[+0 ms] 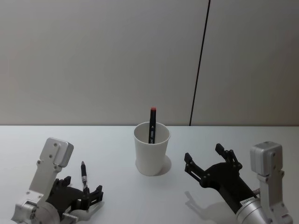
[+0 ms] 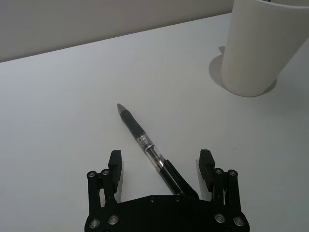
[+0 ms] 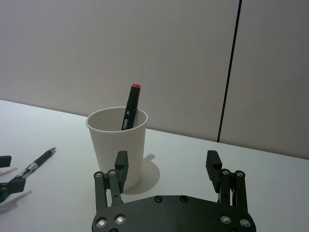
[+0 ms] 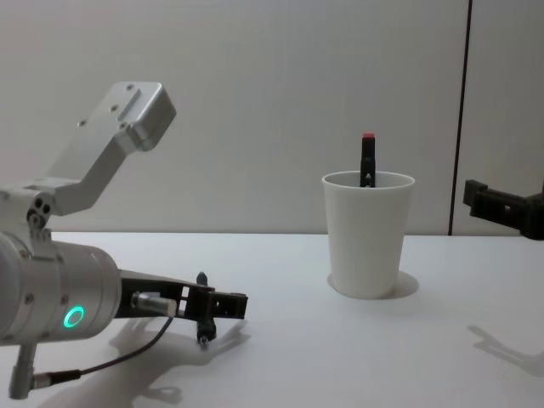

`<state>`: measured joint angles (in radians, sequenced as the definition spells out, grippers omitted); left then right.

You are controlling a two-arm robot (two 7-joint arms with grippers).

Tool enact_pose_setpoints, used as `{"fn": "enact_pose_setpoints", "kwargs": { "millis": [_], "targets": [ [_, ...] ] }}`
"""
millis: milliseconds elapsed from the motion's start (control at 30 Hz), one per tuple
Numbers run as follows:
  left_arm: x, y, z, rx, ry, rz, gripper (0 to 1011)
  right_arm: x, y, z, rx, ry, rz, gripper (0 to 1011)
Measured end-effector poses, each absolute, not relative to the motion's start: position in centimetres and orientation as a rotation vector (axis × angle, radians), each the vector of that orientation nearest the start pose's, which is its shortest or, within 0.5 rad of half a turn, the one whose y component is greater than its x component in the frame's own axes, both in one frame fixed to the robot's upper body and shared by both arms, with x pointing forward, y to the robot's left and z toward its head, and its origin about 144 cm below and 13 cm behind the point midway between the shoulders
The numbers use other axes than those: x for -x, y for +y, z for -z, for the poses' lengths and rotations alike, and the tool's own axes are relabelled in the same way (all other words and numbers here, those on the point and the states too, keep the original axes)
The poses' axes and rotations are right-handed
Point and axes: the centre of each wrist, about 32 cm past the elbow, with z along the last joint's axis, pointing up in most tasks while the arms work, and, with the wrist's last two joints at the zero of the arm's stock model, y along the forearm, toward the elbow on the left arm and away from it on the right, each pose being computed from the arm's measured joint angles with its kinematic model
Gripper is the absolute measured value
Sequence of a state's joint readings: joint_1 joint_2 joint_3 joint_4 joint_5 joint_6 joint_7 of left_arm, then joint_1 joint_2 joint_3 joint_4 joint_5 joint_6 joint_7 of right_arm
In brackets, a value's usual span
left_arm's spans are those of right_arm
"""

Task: Place the pen into the pen holder.

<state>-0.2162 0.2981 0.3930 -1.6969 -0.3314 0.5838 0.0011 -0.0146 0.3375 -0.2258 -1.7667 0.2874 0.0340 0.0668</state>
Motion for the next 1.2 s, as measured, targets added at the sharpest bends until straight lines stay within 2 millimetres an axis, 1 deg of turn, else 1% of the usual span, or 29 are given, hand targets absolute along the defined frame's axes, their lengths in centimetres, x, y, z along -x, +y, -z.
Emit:
{"fn": "enact_pose_setpoints", "kwargs": {
  "millis": [400,967,1000,1133,1200],
  "targets": [
    [-49.13,17.99,-121.92,-0.364,0.208,-1.169,1003,-44.33,-23.71,-118.87,-0.026,-0.075,1.230,1001],
    [-49.20,17.75,-121.64,-0.345,0.234,-1.188,1002,-44.33,-23.71,-118.87,-0.026,-0.075,1.229,1001],
    [-49.20,17.74,-121.63,-0.345,0.235,-1.189,969,-44.33,-23.71,-118.87,-0.026,-0.075,1.229,1001],
    [-49.20,17.73,-121.60,-0.342,0.237,-1.191,905,-44.33,-23.71,-118.87,-0.026,-0.075,1.230,1001],
    [-49.21,17.72,-121.60,-0.341,0.238,-1.191,836,-44.33,-23.71,-118.87,-0.026,-0.075,1.230,1001]
  ]
}}
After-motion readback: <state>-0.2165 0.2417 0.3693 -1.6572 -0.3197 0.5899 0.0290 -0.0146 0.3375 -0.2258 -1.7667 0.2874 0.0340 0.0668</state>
